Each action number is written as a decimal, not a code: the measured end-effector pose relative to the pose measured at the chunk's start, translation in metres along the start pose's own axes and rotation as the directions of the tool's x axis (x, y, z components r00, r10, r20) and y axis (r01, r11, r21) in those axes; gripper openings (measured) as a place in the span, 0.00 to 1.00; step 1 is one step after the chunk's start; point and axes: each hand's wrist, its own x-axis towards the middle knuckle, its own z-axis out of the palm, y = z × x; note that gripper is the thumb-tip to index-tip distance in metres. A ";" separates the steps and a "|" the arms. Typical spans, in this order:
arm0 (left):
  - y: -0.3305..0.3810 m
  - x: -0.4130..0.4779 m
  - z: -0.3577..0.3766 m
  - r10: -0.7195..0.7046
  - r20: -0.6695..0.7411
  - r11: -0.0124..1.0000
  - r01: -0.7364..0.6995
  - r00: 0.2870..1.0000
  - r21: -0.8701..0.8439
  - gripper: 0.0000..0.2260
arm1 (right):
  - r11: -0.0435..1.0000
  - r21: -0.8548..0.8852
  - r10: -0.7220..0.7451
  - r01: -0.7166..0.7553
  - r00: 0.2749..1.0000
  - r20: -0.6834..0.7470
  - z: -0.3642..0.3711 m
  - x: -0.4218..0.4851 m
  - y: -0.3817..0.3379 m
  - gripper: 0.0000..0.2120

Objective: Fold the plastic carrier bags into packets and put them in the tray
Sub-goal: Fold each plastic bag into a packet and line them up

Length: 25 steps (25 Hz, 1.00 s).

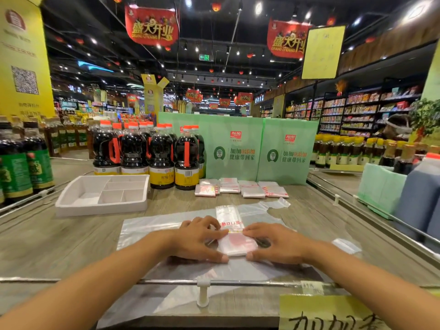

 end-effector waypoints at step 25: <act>0.010 0.002 0.001 -0.112 -0.381 0.815 -0.135 0.918 -0.564 0.28 | 0.925 0.377 0.131 -0.041 0.968 -0.215 -0.006 -0.002 -0.011 0.37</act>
